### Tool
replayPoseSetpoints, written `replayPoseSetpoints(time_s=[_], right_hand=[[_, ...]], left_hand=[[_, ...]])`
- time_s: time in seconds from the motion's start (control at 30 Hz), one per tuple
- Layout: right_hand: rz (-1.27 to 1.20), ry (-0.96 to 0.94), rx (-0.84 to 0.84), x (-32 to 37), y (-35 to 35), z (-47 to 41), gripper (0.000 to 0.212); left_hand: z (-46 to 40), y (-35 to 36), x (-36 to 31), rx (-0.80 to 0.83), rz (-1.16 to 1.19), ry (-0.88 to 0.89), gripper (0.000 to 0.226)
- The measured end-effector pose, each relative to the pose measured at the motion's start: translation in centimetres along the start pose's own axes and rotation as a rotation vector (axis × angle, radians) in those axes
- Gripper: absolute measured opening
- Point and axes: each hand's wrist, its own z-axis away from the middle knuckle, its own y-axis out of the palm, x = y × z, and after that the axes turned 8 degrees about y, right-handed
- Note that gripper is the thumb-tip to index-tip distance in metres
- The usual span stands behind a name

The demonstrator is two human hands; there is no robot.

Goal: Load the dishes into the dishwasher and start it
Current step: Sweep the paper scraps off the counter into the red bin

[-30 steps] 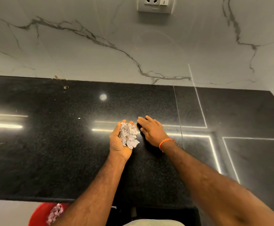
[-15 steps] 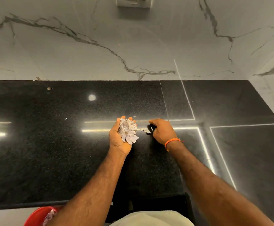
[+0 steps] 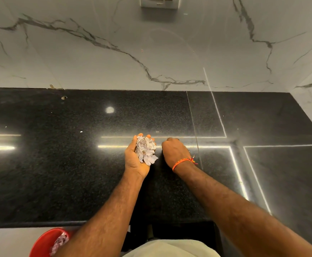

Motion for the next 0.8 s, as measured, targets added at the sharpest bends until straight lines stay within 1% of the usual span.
replayPoseSetpoints(time_s=[0.07,0.13,0.23,0.3,0.33,0.4,0.43,0.5,0.57,0.63,0.7,0.73,0.8], right_hand=[[-0.024,0.022,0.016,0.3,-0.5,-0.5,0.024],[-0.146,0.12,0.034,0.2,-0.8,-1.3,0.019],[-0.507,0.33,0.086,-0.4,-1.9,-3.2,0.015],[-0.786,0.397,0.119,-0.1,-3.8,-3.6,0.008],[-0.904,0.394,0.115,0.2,-4.9,-3.4,0.008],[-1.045,0.296,0.108,1.1,-7.0,-2.6,0.014],[-1.063,0.228,0.128,1.8,-7.8,-2.2,0.018],[-0.994,0.121,0.155,3.0,-8.7,-1.4,0.023],[-0.898,0.092,0.073,3.5,-8.8,-1.2,0.021],[-0.888,0.13,-0.06,3.1,-8.4,-1.2,0.018],[-0.879,0.208,-0.146,1.8,-7.3,-1.5,0.017],[-0.831,0.253,-0.143,1.0,-6.4,-1.6,0.017],[-0.659,0.299,-0.033,-0.6,-4.0,-1.8,0.019]], left_hand=[[0.1,0.1,-0.1,-0.008,0.002,0.007,0.027],[0.1,0.0,-0.1,-0.009,0.006,0.005,0.027],[0.3,0.2,-0.2,-0.006,0.015,0.005,0.026],[0.3,0.2,-0.3,0.012,0.013,0.004,0.025],[0.3,0.2,-0.3,0.009,0.002,0.01,0.025],[0.4,0.4,-0.3,0.022,0.005,0.026,0.026],[0.5,0.5,-0.3,0.035,0.003,0.03,0.029],[0.5,0.8,-0.1,0.058,-0.015,0.019,0.036],[0.5,1.2,-0.1,0.063,-0.013,0.004,0.043],[0.1,1.4,-0.3,0.039,-0.001,0.011,0.045],[0.0,1.4,-0.8,0.017,0.012,0.018,0.034],[-0.1,1.2,-0.9,0.007,0.025,0.023,0.029],[-0.1,0.7,-1.2,-0.007,0.046,0.018,0.027]])
